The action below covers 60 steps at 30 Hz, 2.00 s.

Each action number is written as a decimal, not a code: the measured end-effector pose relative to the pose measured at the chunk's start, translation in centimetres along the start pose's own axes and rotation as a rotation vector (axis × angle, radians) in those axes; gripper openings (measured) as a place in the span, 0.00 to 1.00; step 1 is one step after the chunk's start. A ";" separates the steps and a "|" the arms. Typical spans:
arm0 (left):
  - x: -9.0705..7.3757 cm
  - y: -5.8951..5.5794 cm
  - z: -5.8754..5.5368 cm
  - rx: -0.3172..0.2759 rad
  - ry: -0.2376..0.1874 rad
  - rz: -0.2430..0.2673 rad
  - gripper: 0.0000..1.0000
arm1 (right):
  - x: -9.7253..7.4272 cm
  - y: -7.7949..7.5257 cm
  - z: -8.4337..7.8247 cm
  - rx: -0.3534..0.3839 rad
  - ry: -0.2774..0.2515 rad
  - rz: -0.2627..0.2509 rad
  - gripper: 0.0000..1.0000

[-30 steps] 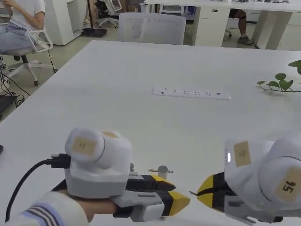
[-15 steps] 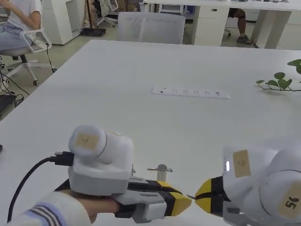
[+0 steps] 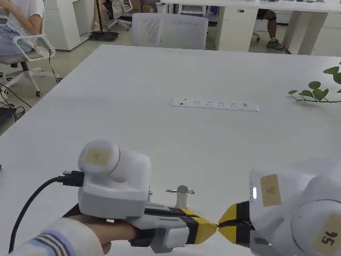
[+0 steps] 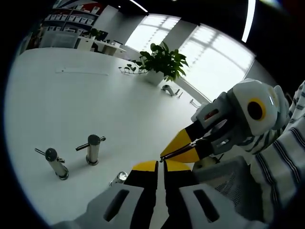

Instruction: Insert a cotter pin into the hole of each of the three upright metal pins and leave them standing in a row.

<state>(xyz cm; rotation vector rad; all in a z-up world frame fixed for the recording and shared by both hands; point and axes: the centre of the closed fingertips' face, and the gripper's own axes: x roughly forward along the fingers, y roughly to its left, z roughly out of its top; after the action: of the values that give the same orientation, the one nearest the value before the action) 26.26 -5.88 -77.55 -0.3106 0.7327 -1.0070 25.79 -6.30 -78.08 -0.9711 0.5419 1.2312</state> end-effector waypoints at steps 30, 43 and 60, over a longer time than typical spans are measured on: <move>-0.4 -0.4 0.1 -0.096 -0.009 -0.038 0.00 | -0.4 0.2 0.9 -0.021 -0.013 -0.002 0.02; -0.4 -0.6 0.2 -0.083 -0.011 -0.039 0.00 | -0.6 0.2 0.9 -0.028 -0.016 -0.007 0.02; -0.5 -0.7 0.4 -0.080 -0.016 -0.041 0.00 | -0.7 0.2 1.1 -0.061 -0.023 -0.010 0.03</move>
<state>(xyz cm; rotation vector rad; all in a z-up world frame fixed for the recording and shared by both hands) 25.91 -5.81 -76.63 -0.4042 0.7564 -1.0145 25.22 -5.72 -77.06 -1.0084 0.4841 1.2546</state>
